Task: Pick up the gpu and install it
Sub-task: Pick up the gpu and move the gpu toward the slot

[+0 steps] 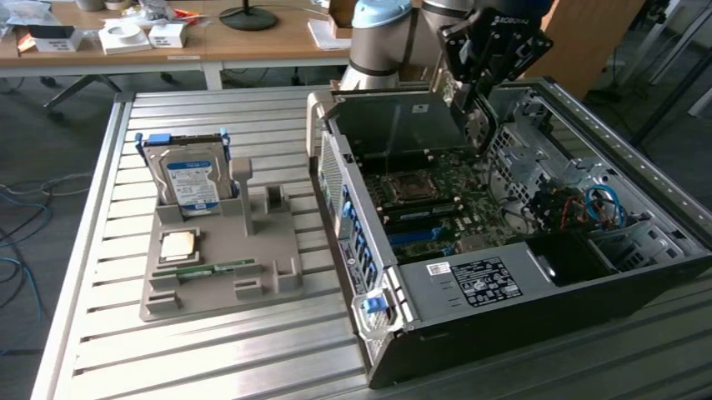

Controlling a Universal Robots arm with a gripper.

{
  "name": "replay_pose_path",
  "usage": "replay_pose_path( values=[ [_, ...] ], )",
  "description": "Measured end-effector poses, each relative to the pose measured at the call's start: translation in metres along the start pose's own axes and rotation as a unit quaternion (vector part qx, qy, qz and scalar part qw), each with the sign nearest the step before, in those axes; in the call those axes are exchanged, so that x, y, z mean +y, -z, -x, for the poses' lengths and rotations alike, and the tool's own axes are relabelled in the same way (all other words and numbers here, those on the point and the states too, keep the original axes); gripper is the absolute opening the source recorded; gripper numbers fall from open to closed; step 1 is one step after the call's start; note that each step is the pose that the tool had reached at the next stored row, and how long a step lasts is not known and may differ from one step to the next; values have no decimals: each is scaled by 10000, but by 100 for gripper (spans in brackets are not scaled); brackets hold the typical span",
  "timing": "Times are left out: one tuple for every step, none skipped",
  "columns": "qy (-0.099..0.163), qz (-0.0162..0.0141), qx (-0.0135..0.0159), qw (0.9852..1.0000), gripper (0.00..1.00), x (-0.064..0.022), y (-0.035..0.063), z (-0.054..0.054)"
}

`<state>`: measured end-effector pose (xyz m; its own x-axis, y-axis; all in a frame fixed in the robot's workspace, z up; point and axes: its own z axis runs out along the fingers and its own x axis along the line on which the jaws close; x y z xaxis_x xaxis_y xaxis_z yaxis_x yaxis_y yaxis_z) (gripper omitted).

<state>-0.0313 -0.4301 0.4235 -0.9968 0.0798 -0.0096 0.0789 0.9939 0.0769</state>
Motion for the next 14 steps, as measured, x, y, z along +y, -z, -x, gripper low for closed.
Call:
replay_pose_path(
  values=[
    [-1,0,0,10000,26,3,0,37],
    [-1,0,0,10000,26,6,-1,74],
    [0,1,0,10000,26,8,-2,110],
    [1,2,1,10000,26,11,-2,141],
    [4,3,1,10000,26,14,-3,175],
    [9,4,1,10000,26,16,-3,204],
    [17,6,2,10000,26,18,-4,232],
    [26,7,3,10000,26,20,-4,257],
    [39,9,4,10000,26,22,-5,278],
    [55,10,5,10000,26,24,-5,297],
    [71,11,6,10000,26,25,-5,315],
    [88,12,8,10000,26,27,-6,335],
    [106,12,9,9999,26,29,-6,357],
    [122,13,11,9999,26,30,-6,378]
  ],
)
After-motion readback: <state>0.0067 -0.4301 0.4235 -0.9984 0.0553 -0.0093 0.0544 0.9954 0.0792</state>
